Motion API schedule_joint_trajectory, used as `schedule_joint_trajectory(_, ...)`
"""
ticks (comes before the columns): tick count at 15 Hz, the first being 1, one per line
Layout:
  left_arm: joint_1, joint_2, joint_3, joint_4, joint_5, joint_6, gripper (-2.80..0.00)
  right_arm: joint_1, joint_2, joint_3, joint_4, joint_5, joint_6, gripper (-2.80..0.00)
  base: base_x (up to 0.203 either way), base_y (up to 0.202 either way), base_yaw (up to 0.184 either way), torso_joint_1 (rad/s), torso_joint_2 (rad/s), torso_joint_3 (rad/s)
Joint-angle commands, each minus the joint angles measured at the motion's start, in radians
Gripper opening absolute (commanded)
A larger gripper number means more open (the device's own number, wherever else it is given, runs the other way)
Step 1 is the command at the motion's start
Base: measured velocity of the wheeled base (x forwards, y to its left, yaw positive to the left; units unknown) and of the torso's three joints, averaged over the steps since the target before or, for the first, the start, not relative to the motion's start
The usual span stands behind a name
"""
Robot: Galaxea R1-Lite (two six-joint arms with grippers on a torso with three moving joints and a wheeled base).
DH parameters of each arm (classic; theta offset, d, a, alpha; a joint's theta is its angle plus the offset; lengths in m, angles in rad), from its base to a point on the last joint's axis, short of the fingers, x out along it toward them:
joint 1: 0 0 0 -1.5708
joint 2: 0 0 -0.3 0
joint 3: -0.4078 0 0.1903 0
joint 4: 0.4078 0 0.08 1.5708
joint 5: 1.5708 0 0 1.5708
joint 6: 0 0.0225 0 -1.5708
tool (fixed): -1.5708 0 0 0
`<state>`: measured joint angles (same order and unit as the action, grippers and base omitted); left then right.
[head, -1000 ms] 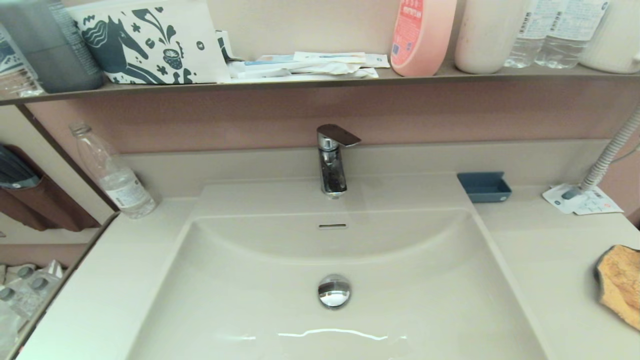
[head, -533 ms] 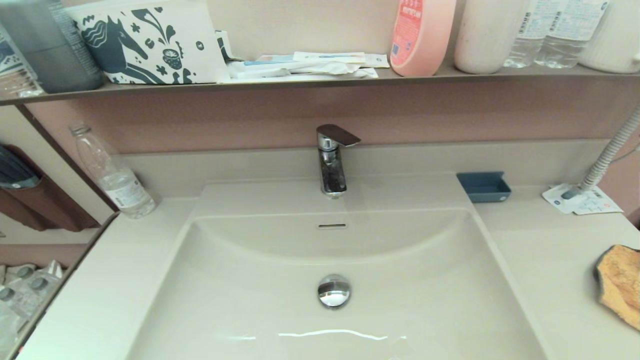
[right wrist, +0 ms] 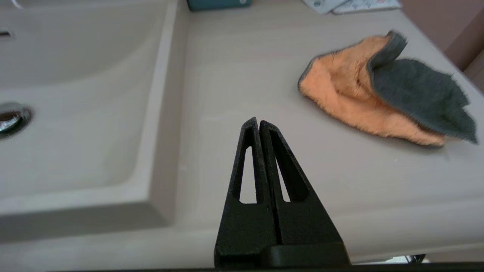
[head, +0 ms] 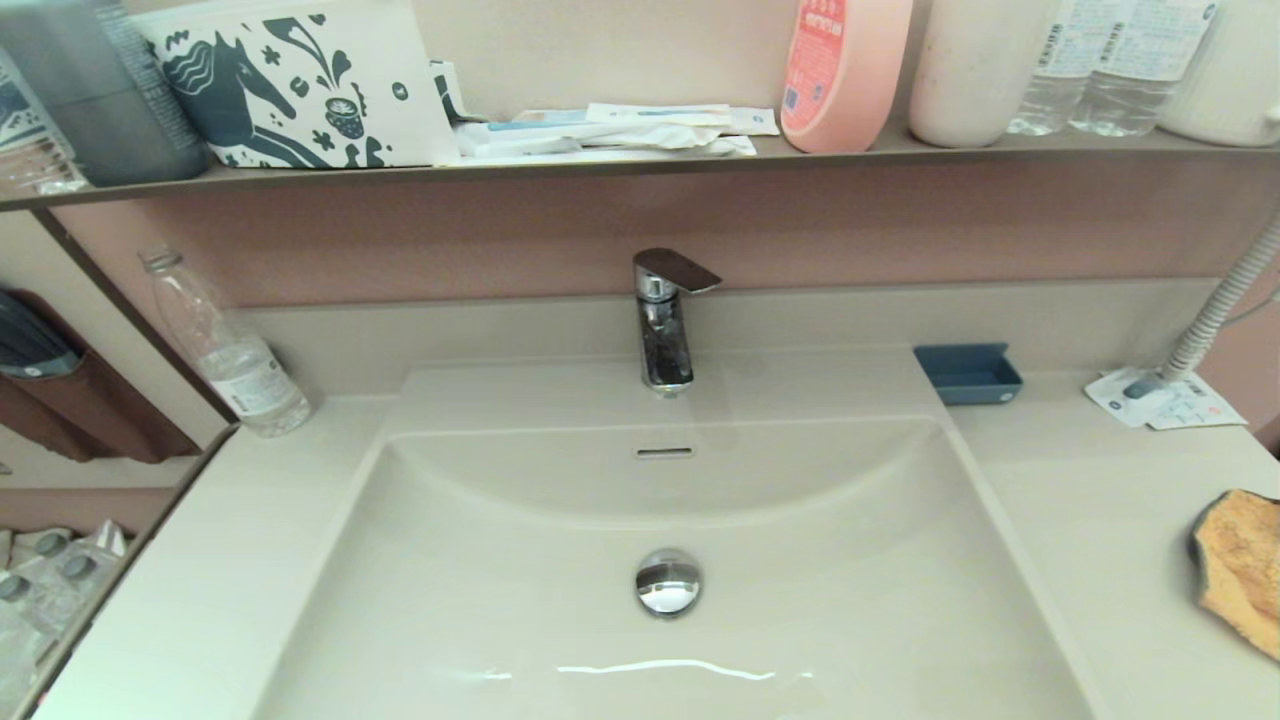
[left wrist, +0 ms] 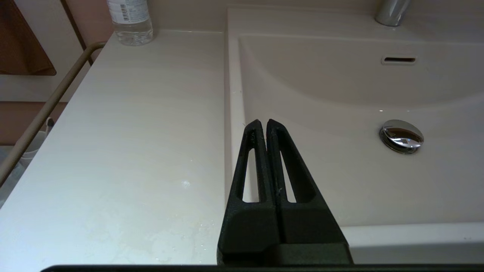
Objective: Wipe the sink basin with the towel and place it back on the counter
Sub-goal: Pick up the cloth
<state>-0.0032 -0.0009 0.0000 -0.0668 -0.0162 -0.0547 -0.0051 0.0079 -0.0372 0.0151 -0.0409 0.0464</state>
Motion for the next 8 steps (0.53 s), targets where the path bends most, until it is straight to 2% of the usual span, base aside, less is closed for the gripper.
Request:
schedule_joint_trajectory(1,0.000,0.002,0.000,-0.001,0.000,-0.001,-2.80,0.000,0.034,-0.057,0.016,-0.005,0.007,-2.80,0.000,0.000,0.000,0.000,0.00,0.000)
schedule_joint_trajectory(4,0.000,0.001,0.000,-0.001,0.000,-0.001,-2.80,0.003,0.238,-0.254,0.054,-0.030,0.048,-2.80,0.000,0.000,0.000,0.000,0.00,0.000)
schedule_joint_trajectory(8,0.000,0.001,0.000,-0.001,0.000,-0.001,-2.80,0.002,0.539,-0.455,0.126,-0.153,0.043,-2.80,0.000,0.000,0.000,0.000,0.00,0.000)
